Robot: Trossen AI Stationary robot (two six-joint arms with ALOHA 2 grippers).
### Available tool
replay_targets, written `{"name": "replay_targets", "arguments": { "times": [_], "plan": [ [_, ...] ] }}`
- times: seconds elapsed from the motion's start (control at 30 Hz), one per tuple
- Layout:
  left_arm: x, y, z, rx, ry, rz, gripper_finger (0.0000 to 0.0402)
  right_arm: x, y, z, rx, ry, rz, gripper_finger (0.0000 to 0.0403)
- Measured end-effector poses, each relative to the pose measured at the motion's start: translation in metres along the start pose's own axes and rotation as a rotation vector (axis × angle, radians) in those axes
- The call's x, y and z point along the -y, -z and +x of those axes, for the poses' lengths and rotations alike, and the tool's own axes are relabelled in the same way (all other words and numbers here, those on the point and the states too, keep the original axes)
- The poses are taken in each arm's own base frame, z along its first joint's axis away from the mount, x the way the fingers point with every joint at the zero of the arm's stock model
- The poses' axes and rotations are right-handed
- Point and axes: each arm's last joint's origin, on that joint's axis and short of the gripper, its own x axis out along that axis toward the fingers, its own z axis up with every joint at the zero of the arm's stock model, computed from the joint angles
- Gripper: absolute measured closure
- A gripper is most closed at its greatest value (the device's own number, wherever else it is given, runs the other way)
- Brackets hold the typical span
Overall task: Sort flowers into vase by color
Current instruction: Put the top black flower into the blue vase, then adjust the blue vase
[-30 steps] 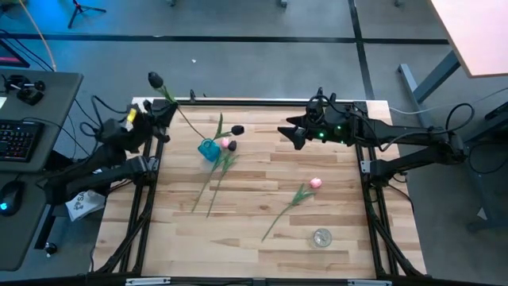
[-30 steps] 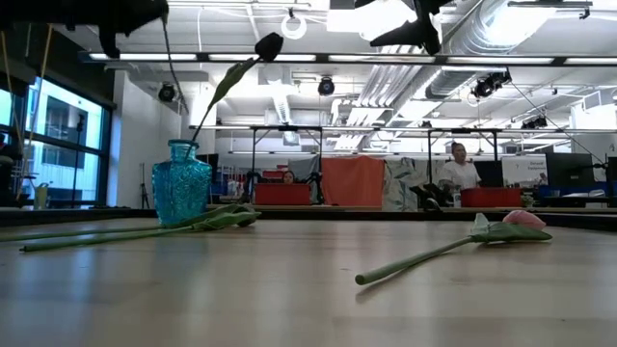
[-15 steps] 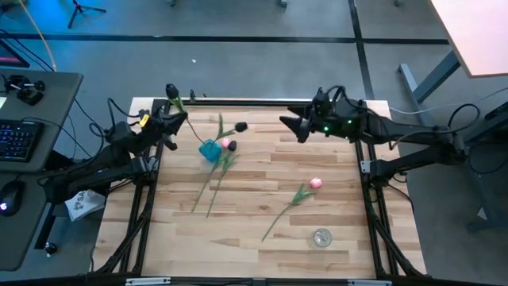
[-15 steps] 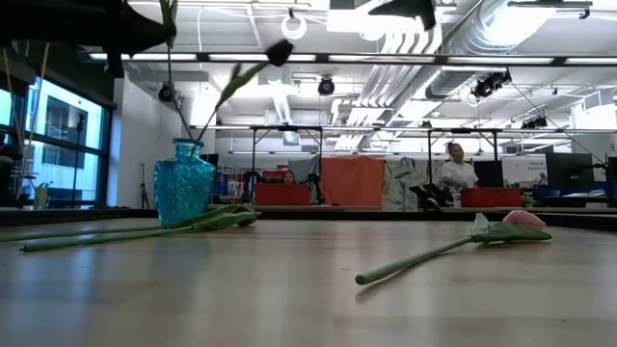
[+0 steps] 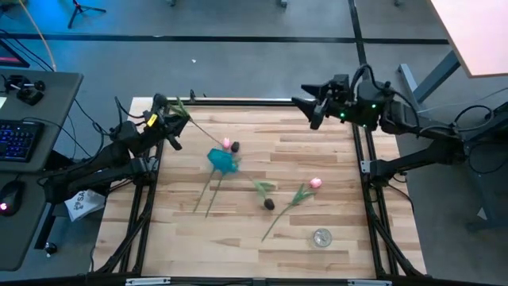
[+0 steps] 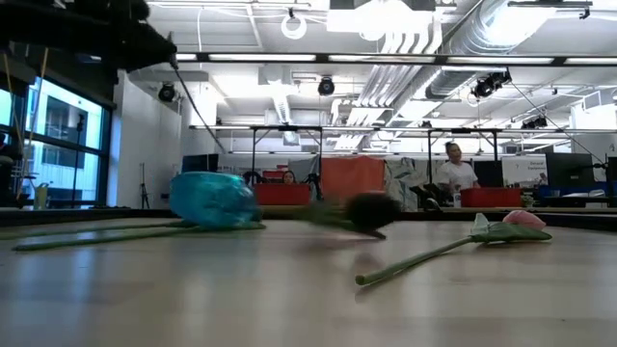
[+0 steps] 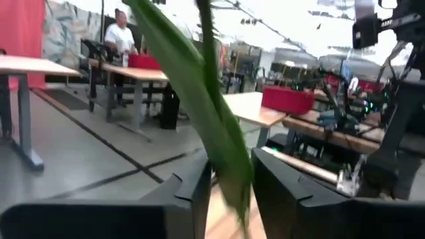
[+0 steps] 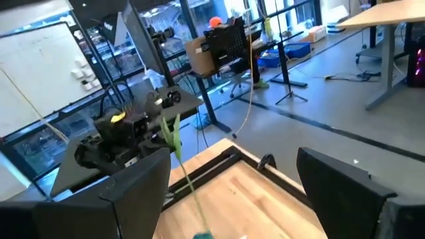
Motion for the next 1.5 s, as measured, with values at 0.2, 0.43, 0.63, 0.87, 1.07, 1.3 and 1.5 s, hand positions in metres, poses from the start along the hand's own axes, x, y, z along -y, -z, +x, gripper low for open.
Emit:
{"name": "replay_targets", "arguments": {
  "times": [0.2,0.43,0.63,0.87,1.07,1.3,1.5],
  "plan": [
    [0.002,-0.005,0.000,0.048,0.043,-0.020,0.0286,0.002,0.003,-0.003,-0.072,0.023,-0.027,0.0082],
    [0.006,-0.003,0.003,0.006,0.100,-0.098,0.0284,0.010,0.031,-0.001,-0.279,0.066,-0.120,0.0082],
    [0.023,-0.016,0.026,-0.077,0.150,-0.083,0.0284,0.028,0.080,0.008,-0.543,0.053,-0.154,0.0082],
    [0.057,-0.026,0.070,-0.369,0.194,0.070,0.0284,0.045,0.125,0.012,-0.710,-0.007,-0.154,0.0082],
    [0.089,-0.026,0.097,-0.754,0.241,0.293,0.0274,0.049,0.124,-0.007,-0.687,-0.068,-0.180,0.0082],
    [0.124,-0.011,0.118,-1.089,0.386,0.382,0.0226,0.052,0.110,-0.025,-0.596,-0.092,-0.190,0.0082],
    [0.154,-0.002,0.132,-1.137,0.584,0.510,0.0180,0.051,0.109,-0.028,-0.599,-0.098,-0.116,0.0082]
  ]
}}
